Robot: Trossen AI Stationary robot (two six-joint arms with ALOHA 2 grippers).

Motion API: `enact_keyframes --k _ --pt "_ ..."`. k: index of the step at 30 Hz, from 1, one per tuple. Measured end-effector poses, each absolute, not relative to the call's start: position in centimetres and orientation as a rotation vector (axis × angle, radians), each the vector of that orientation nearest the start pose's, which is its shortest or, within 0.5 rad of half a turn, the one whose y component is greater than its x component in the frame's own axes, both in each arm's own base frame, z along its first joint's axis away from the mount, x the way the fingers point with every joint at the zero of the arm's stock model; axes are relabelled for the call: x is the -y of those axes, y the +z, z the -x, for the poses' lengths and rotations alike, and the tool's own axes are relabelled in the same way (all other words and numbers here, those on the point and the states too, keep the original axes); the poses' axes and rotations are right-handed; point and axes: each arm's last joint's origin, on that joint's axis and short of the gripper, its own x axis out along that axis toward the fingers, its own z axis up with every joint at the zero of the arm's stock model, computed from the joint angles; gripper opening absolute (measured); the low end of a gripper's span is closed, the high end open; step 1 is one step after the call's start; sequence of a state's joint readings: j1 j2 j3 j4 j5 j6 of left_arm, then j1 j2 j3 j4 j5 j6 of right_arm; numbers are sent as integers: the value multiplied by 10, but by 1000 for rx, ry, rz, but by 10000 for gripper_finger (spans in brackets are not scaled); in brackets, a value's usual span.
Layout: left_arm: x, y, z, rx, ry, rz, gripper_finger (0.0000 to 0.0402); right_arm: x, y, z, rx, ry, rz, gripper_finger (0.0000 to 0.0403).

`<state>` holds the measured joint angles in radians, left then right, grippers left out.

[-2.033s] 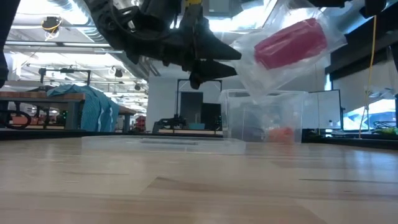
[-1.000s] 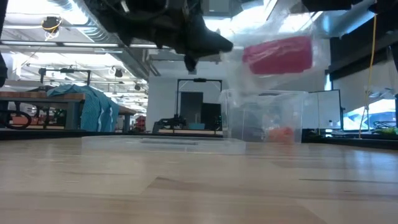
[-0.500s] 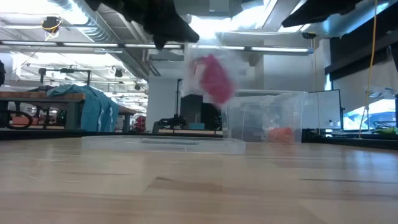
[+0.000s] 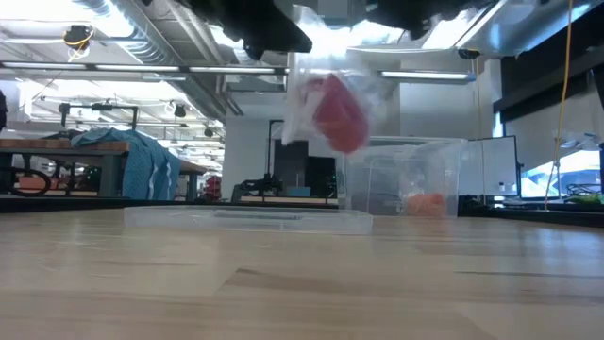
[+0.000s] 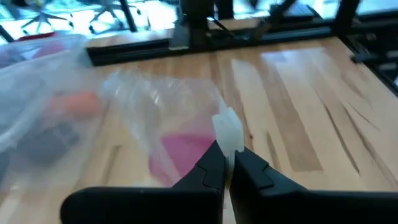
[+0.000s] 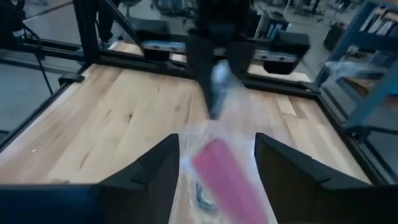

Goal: Roll bandage
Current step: Put the transparent zip lock bag into the transparent bin

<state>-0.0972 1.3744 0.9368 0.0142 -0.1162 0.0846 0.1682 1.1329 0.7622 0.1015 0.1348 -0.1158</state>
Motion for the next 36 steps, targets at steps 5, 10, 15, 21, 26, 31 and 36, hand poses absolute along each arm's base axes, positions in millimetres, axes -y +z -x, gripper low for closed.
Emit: enact_keyframes --k 5,10,15,21,26,31,36 --pt "35 267 -320 -516 -27 -147 1 -24 289 -274 -281 83 176 198" --pt "33 267 -335 -600 -7 -123 1 -26 292 -297 -369 126 245 197" --pt "36 274 -336 -600 -10 -109 1 -29 276 -312 -540 182 233 197" --pt "36 274 -335 -615 -7 -105 1 -30 274 -316 -563 178 198 174" --pt "31 273 -335 -620 9 -91 1 -30 275 -316 -560 170 173 139" --pt "31 274 -336 -609 10 -90 1 -29 270 -318 -586 126 214 98" --pt "32 274 -336 -611 17 -63 1 -28 270 -318 -586 128 245 11"
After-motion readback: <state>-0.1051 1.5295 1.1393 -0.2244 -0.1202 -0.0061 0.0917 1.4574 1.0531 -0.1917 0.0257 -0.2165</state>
